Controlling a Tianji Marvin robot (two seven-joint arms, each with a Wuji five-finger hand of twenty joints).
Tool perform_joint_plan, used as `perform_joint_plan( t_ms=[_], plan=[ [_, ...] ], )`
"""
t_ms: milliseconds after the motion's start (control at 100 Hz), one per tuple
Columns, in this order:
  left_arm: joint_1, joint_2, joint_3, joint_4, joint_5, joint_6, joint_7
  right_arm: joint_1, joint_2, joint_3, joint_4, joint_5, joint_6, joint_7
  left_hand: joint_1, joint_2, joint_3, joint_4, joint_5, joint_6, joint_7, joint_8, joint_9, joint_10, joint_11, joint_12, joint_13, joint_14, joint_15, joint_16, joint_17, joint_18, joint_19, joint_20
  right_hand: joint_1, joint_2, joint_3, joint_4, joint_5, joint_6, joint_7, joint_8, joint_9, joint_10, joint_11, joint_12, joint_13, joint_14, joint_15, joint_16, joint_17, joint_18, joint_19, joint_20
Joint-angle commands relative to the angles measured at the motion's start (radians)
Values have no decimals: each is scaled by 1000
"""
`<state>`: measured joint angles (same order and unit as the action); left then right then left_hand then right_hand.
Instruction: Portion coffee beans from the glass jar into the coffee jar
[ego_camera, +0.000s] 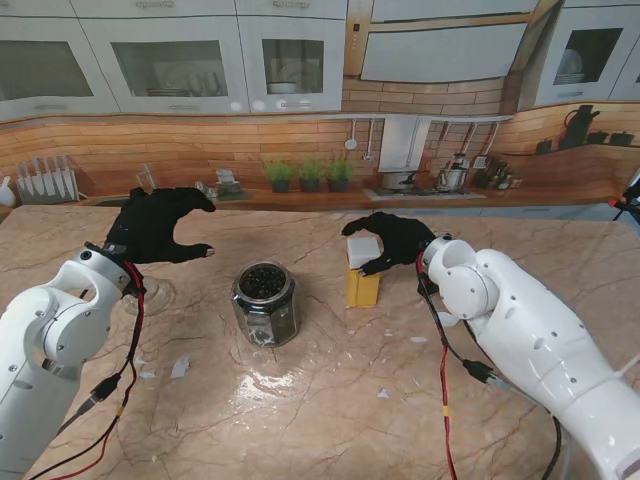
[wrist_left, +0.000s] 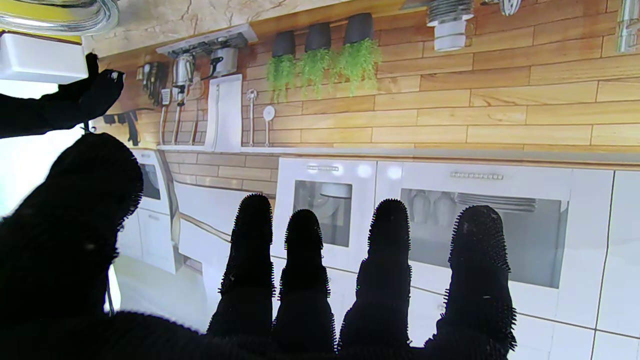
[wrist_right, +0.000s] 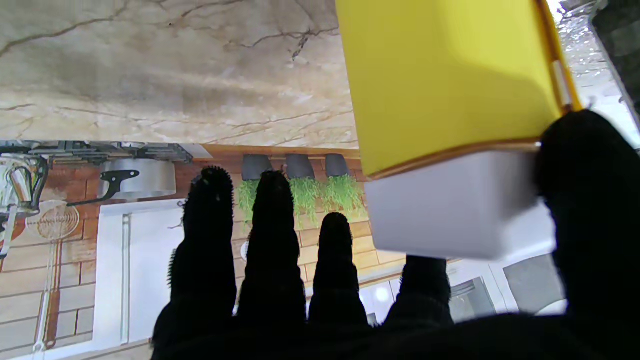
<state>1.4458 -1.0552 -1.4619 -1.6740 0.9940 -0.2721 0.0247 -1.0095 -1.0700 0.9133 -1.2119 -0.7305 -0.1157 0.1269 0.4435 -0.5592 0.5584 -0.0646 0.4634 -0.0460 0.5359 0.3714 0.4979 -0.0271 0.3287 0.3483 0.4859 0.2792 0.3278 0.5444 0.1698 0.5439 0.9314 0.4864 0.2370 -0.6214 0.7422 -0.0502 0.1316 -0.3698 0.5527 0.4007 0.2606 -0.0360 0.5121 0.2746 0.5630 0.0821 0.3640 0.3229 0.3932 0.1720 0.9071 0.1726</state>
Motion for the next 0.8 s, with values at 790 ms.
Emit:
perform_joint_plan(
  t_ms=[790],
  plan=[
    [35,-2,-17,-53,5,-78,-3,-135,-22,128,-80,87,-81,-49,-1,43,-13,31,-10,26,-1,-3,14,9,4,3,39,8,15,7,28,6,23,23,462,-347,445,-256,757,-92,562,9,901,-84,282,113,749,-123,375,227,633,-143,397,35]
  ],
)
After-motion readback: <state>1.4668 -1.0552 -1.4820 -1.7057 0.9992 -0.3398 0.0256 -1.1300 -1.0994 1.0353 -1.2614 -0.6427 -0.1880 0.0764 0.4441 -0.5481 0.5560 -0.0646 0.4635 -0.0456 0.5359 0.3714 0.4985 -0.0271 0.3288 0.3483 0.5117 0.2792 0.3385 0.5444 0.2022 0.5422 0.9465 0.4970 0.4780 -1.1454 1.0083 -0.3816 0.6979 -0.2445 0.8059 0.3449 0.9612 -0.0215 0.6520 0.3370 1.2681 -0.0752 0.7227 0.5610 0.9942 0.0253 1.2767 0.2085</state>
